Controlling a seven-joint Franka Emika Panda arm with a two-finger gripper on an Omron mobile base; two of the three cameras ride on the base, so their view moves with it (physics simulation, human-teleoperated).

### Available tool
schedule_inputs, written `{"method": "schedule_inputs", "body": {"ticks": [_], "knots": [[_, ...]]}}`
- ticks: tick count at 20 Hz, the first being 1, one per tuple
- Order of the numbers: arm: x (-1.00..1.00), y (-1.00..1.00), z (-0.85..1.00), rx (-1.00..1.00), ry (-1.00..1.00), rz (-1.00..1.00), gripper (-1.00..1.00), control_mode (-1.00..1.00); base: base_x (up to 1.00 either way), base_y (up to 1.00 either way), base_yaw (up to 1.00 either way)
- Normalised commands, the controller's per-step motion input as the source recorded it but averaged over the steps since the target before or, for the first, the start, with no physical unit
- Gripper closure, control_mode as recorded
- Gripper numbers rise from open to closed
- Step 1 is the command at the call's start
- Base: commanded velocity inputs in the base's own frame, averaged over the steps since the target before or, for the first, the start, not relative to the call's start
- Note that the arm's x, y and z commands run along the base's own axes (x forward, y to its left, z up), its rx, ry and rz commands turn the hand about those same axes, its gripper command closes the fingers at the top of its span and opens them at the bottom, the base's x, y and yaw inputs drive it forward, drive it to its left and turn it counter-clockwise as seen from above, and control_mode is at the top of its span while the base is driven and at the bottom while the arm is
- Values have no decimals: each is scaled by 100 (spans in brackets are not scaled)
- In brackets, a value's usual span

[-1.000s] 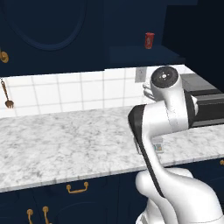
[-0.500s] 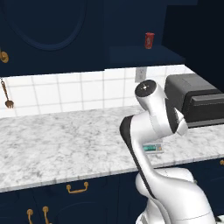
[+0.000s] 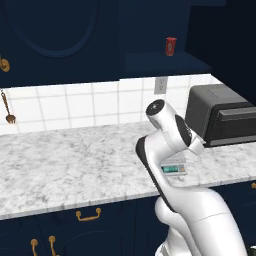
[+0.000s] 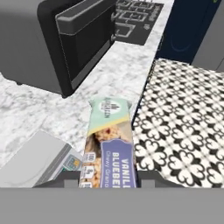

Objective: Pick the bar and place it on the digital scale for weighing, and close the cabinet.

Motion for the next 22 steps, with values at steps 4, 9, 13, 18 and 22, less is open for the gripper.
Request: {"method": "schedule_inputs", "body": {"ticks": [4, 9, 13, 18, 22], "knots": [[47, -30, -35, 0, 3, -1, 100, -100, 0, 0, 0], [50, -15, -47, 0, 1, 0, 100, -100, 0, 0, 0], [50, -2, -49, 0, 5, 0, 100, -100, 0, 0, 0], [46, 1, -46, 0, 8, 0, 100, -100, 0, 0, 0], [31, 6, -38, 0, 5, 0, 100, -100, 0, 0, 0]]}}
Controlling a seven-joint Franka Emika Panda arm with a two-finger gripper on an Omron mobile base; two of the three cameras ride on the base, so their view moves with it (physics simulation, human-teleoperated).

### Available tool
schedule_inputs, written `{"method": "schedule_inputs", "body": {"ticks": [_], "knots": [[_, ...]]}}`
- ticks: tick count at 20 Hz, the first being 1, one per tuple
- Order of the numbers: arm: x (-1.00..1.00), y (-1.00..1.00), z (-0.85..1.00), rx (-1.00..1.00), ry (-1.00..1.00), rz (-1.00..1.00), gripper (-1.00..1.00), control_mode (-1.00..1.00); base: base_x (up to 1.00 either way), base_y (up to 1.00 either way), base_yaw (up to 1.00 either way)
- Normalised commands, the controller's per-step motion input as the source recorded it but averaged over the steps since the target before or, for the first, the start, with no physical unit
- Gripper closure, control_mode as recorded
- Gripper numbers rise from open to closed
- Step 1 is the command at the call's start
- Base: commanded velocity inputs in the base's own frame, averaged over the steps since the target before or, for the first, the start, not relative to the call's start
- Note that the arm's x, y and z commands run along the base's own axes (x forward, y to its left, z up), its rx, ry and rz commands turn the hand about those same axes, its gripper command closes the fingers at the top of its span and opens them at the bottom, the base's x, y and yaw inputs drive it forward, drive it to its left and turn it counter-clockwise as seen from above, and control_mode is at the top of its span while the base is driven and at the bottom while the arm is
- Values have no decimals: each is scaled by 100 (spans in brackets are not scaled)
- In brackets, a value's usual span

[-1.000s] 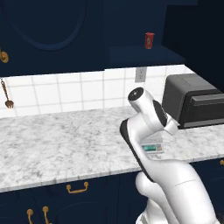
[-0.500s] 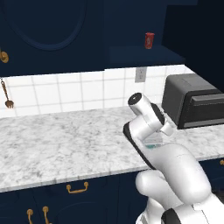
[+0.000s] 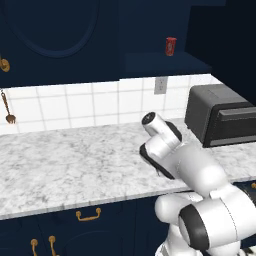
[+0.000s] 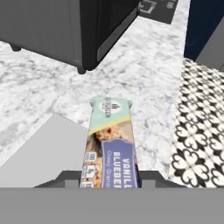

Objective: Pick the bar and place it on the digital scale for weighing, and close the cabinet.

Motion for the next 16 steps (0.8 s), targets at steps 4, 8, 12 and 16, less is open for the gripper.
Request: {"method": "schedule_inputs", "body": {"ticks": [4, 8, 12, 16], "knots": [[30, 18, -36, 0, 1, 0, 100, -100, 0, 0, 0], [29, 9, -37, 0, 0, 0, 100, -100, 0, 0, 0], [25, 0, -43, 0, -3, 3, 100, -100, 0, 0, 0], [29, 0, -34, 0, -1, 7, 100, -100, 0, 0, 0]]}}
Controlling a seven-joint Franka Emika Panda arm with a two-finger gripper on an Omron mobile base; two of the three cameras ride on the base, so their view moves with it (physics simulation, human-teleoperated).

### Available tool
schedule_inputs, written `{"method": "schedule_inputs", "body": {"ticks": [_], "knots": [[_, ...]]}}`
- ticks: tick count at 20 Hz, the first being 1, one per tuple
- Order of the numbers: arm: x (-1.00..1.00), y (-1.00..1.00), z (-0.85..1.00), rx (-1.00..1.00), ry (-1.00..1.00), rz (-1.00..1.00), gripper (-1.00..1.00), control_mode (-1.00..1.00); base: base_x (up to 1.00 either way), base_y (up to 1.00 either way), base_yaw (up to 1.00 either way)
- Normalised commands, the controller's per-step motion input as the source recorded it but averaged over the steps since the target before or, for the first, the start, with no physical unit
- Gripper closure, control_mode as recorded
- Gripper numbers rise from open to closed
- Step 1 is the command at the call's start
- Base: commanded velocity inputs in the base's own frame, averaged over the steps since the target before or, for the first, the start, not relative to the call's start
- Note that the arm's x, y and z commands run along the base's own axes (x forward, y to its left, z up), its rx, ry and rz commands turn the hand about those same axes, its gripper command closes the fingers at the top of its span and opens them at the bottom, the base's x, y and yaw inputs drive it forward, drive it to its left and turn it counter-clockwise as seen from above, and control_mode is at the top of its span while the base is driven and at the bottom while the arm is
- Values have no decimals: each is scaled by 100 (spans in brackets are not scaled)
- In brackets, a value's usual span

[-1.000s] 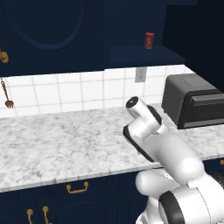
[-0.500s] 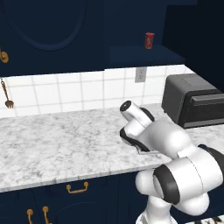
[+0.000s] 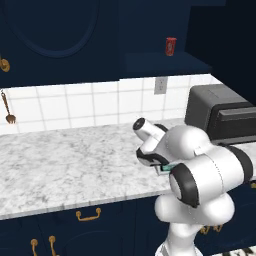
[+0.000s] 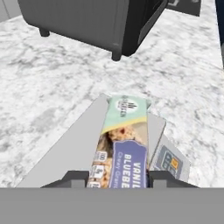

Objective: Pick the bar and place it on the digital scale for weighing, and close the cabinet.

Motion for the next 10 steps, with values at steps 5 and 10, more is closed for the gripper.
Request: {"method": "schedule_inputs", "body": {"ticks": [5, 10], "knots": [[6, -2, -24, 0, 0, 2, -100, -100, 0, 0, 0], [-42, -3, -6, 0, -1, 0, -100, -100, 0, 0, 0]]}}
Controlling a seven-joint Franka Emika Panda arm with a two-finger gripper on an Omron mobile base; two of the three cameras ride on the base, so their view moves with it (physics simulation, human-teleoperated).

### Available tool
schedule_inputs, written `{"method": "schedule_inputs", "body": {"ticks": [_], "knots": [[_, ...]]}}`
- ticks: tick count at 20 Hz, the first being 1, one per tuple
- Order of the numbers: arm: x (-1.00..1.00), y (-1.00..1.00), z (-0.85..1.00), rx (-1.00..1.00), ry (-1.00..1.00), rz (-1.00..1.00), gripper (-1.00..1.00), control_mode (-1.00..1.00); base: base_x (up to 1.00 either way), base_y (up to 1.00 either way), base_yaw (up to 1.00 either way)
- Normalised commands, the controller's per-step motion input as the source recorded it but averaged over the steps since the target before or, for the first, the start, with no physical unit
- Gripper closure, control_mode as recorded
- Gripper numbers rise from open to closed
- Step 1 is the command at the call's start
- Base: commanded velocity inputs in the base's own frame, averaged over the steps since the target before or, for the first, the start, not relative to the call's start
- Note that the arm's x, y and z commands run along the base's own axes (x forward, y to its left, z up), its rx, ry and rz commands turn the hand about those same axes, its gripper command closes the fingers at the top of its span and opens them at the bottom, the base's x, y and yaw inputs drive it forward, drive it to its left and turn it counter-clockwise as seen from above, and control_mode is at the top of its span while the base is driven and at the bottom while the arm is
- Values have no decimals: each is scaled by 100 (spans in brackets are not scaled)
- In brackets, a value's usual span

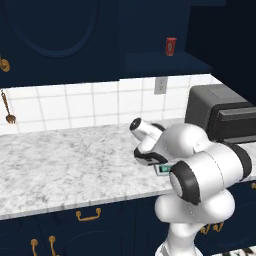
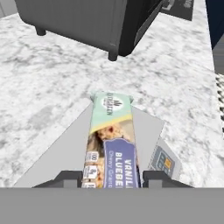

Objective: Pick the bar and place it on the digital scale for weighing, and close the cabinet.

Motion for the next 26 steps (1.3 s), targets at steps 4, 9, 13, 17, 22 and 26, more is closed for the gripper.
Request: {"method": "schedule_inputs", "body": {"ticks": [4, 9, 13, 17, 22, 26], "knots": [[-23, -2, -3, 0, 0, -3, -100, -100, 0, 0, 0], [-21, -3, 20, 1, -6, 0, -100, -100, 0, 0, 0], [-79, 18, 82, 0, -22, 0, -100, -100, 0, 0, 0], [-95, 2, 90, 1, -11, 1, -100, -100, 0, 0, 0], [-98, -23, 100, 8, -21, 9, -100, -100, 0, 0, 0], [-100, -42, 100, 19, -20, 15, -100, -100, 0, 0, 0]]}}
